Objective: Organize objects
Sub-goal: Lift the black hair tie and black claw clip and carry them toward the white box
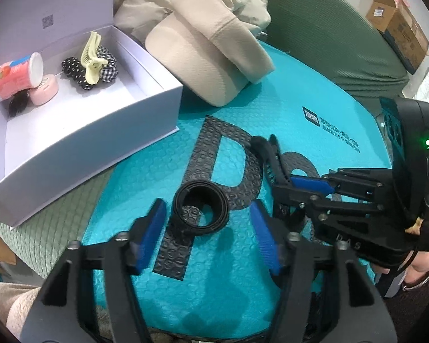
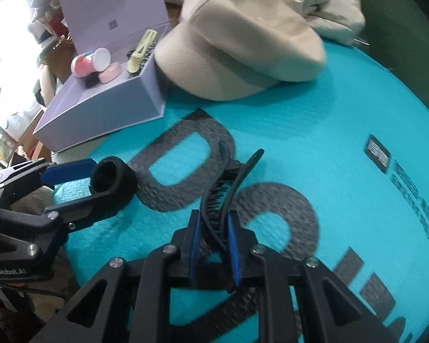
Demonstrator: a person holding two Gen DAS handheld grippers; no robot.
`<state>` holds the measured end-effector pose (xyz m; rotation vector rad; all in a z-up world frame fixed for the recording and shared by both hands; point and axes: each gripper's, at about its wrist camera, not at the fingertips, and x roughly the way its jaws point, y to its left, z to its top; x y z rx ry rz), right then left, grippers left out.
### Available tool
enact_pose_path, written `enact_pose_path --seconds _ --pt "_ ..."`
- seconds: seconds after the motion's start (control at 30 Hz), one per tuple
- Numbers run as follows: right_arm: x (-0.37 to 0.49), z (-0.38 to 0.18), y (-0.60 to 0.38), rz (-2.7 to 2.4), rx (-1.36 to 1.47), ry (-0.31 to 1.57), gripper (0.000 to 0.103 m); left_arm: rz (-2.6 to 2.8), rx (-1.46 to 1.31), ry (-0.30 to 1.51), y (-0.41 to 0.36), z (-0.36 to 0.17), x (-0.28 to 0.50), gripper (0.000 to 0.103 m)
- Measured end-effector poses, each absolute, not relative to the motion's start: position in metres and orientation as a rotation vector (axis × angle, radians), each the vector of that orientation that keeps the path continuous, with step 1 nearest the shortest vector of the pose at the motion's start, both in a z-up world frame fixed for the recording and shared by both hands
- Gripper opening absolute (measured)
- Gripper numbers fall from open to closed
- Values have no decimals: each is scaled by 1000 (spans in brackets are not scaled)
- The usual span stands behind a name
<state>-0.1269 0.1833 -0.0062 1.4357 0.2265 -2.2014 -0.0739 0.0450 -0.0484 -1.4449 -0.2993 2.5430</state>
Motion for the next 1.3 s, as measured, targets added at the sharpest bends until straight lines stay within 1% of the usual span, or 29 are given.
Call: enact_pose_path --seconds 0.1,0.17,0.3,0.37,0.43,0.5,0.53,0.57,0.63,0.8,0.83,0.87,0.9,0.93,0.97,1.0,1.2,1.3 --pt "-123 -7 188 -2211 1433 187 18 2531 -1467 -292 47 -51 -76 67" --pt "-120 -7 190 -2218 1427 158 18 2533 -1500 -279 48 -55 -80 68" --pt "-114 -7 196 -2214 1409 122 18 2581 -1586 -155 56 -64 -87 68" --pt "-113 -7 195 -2214 1405 127 18 2605 -1587 -85 62 -66 -89 71" --pt "-112 -7 194 -2215 1407 128 19 2604 -1594 -31 68 -68 -91 77" --pt "-112 -7 194 -2215 1409 121 20 2605 -1595 -12 69 -68 -91 77" --pt "-112 -7 194 -2217 1409 122 23 2606 -1592 -27 67 -68 -91 77" --pt "-112 -6 192 -2222 1409 127 32 2605 -1592 -45 66 -67 -92 77" --pt "-111 -5 192 -2238 1412 139 44 2609 -1591 -64 63 -67 -93 77" --pt "-108 -6 192 -2257 1403 136 44 2620 -1586 -30 64 -68 -94 75" --pt "-107 -6 192 -2262 1399 140 43 2615 -1573 -27 65 -67 -94 67" --pt "-106 -5 192 -2268 1396 148 37 2614 -1557 -26 65 -66 -93 61" --pt "-105 -5 192 -2271 1397 159 30 2612 -1537 -32 65 -65 -91 50" --pt "-104 -5 191 -2266 1396 166 19 2605 -1531 -36 65 -64 -91 46" --pt "-103 -5 190 -2258 1394 168 14 2597 -1523 -39 65 -64 -90 43" --pt "-101 -5 189 -2250 1389 171 14 2580 -1508 -47 66 -63 -89 40" --pt "-97 -1 188 -2274 1398 188 14 2514 -1467 -60 70 -63 -85 40" --pt "-96 3 190 -2292 1401 197 14 2488 -1451 -111 70 -61 -85 40"
